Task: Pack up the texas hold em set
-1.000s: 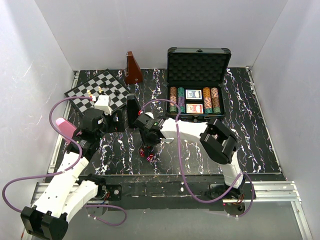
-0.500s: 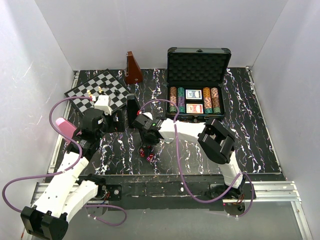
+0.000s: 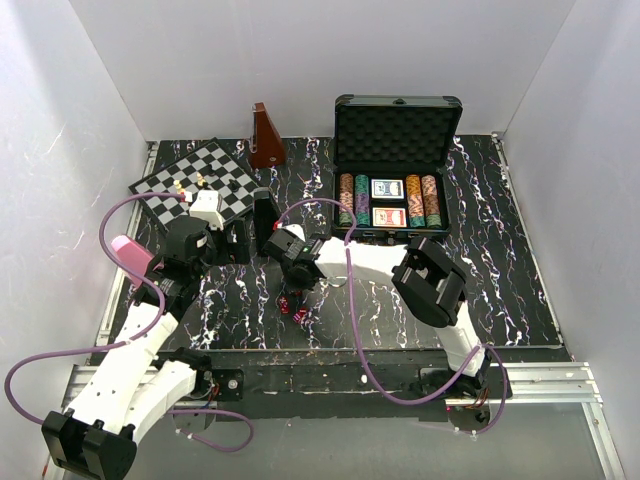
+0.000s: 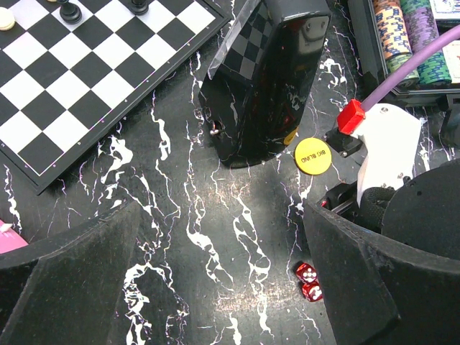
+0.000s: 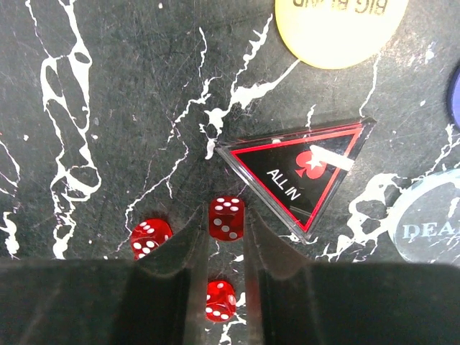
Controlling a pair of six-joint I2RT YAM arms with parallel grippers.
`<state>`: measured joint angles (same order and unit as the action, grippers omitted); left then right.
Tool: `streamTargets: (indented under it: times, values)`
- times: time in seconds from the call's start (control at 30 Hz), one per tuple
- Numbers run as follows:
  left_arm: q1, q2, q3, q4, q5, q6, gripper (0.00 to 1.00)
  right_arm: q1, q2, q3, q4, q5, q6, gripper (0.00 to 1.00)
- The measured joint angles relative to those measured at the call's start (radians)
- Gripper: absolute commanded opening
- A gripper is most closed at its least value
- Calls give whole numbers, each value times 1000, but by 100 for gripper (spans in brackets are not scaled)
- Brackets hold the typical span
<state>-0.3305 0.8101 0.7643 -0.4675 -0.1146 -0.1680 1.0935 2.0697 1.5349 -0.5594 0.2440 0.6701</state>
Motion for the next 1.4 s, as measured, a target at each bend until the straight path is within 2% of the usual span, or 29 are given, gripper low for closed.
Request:
streamTargets:
  times: [0.13,0.27,0.43,0.6,0.7,0.93,1.4]
  values:
    - [0,0,0,0,0,0,98,2,0,0,0,11,0,7]
    - [0,0,0,0,-2,0,98,2,-14,0,-19,32,-3,2]
    - [0,-3,0,0,-22,0,98,-19,-168,-58,-38,69,-30,1]
    - [0,-17,0,0,-38,0,98,-167,-372,-109,-42,80,-98,1]
    - [0,-19,0,0,-39,0,98,-311,-409,-110,-40,73,-151,1]
    - [0,-19,0,0,-38,0,98,-549,-272,-49,-45,54,-248,1]
    - [0,-19,0,-3,-33,0,98,-669,9,195,-16,4,-335,1]
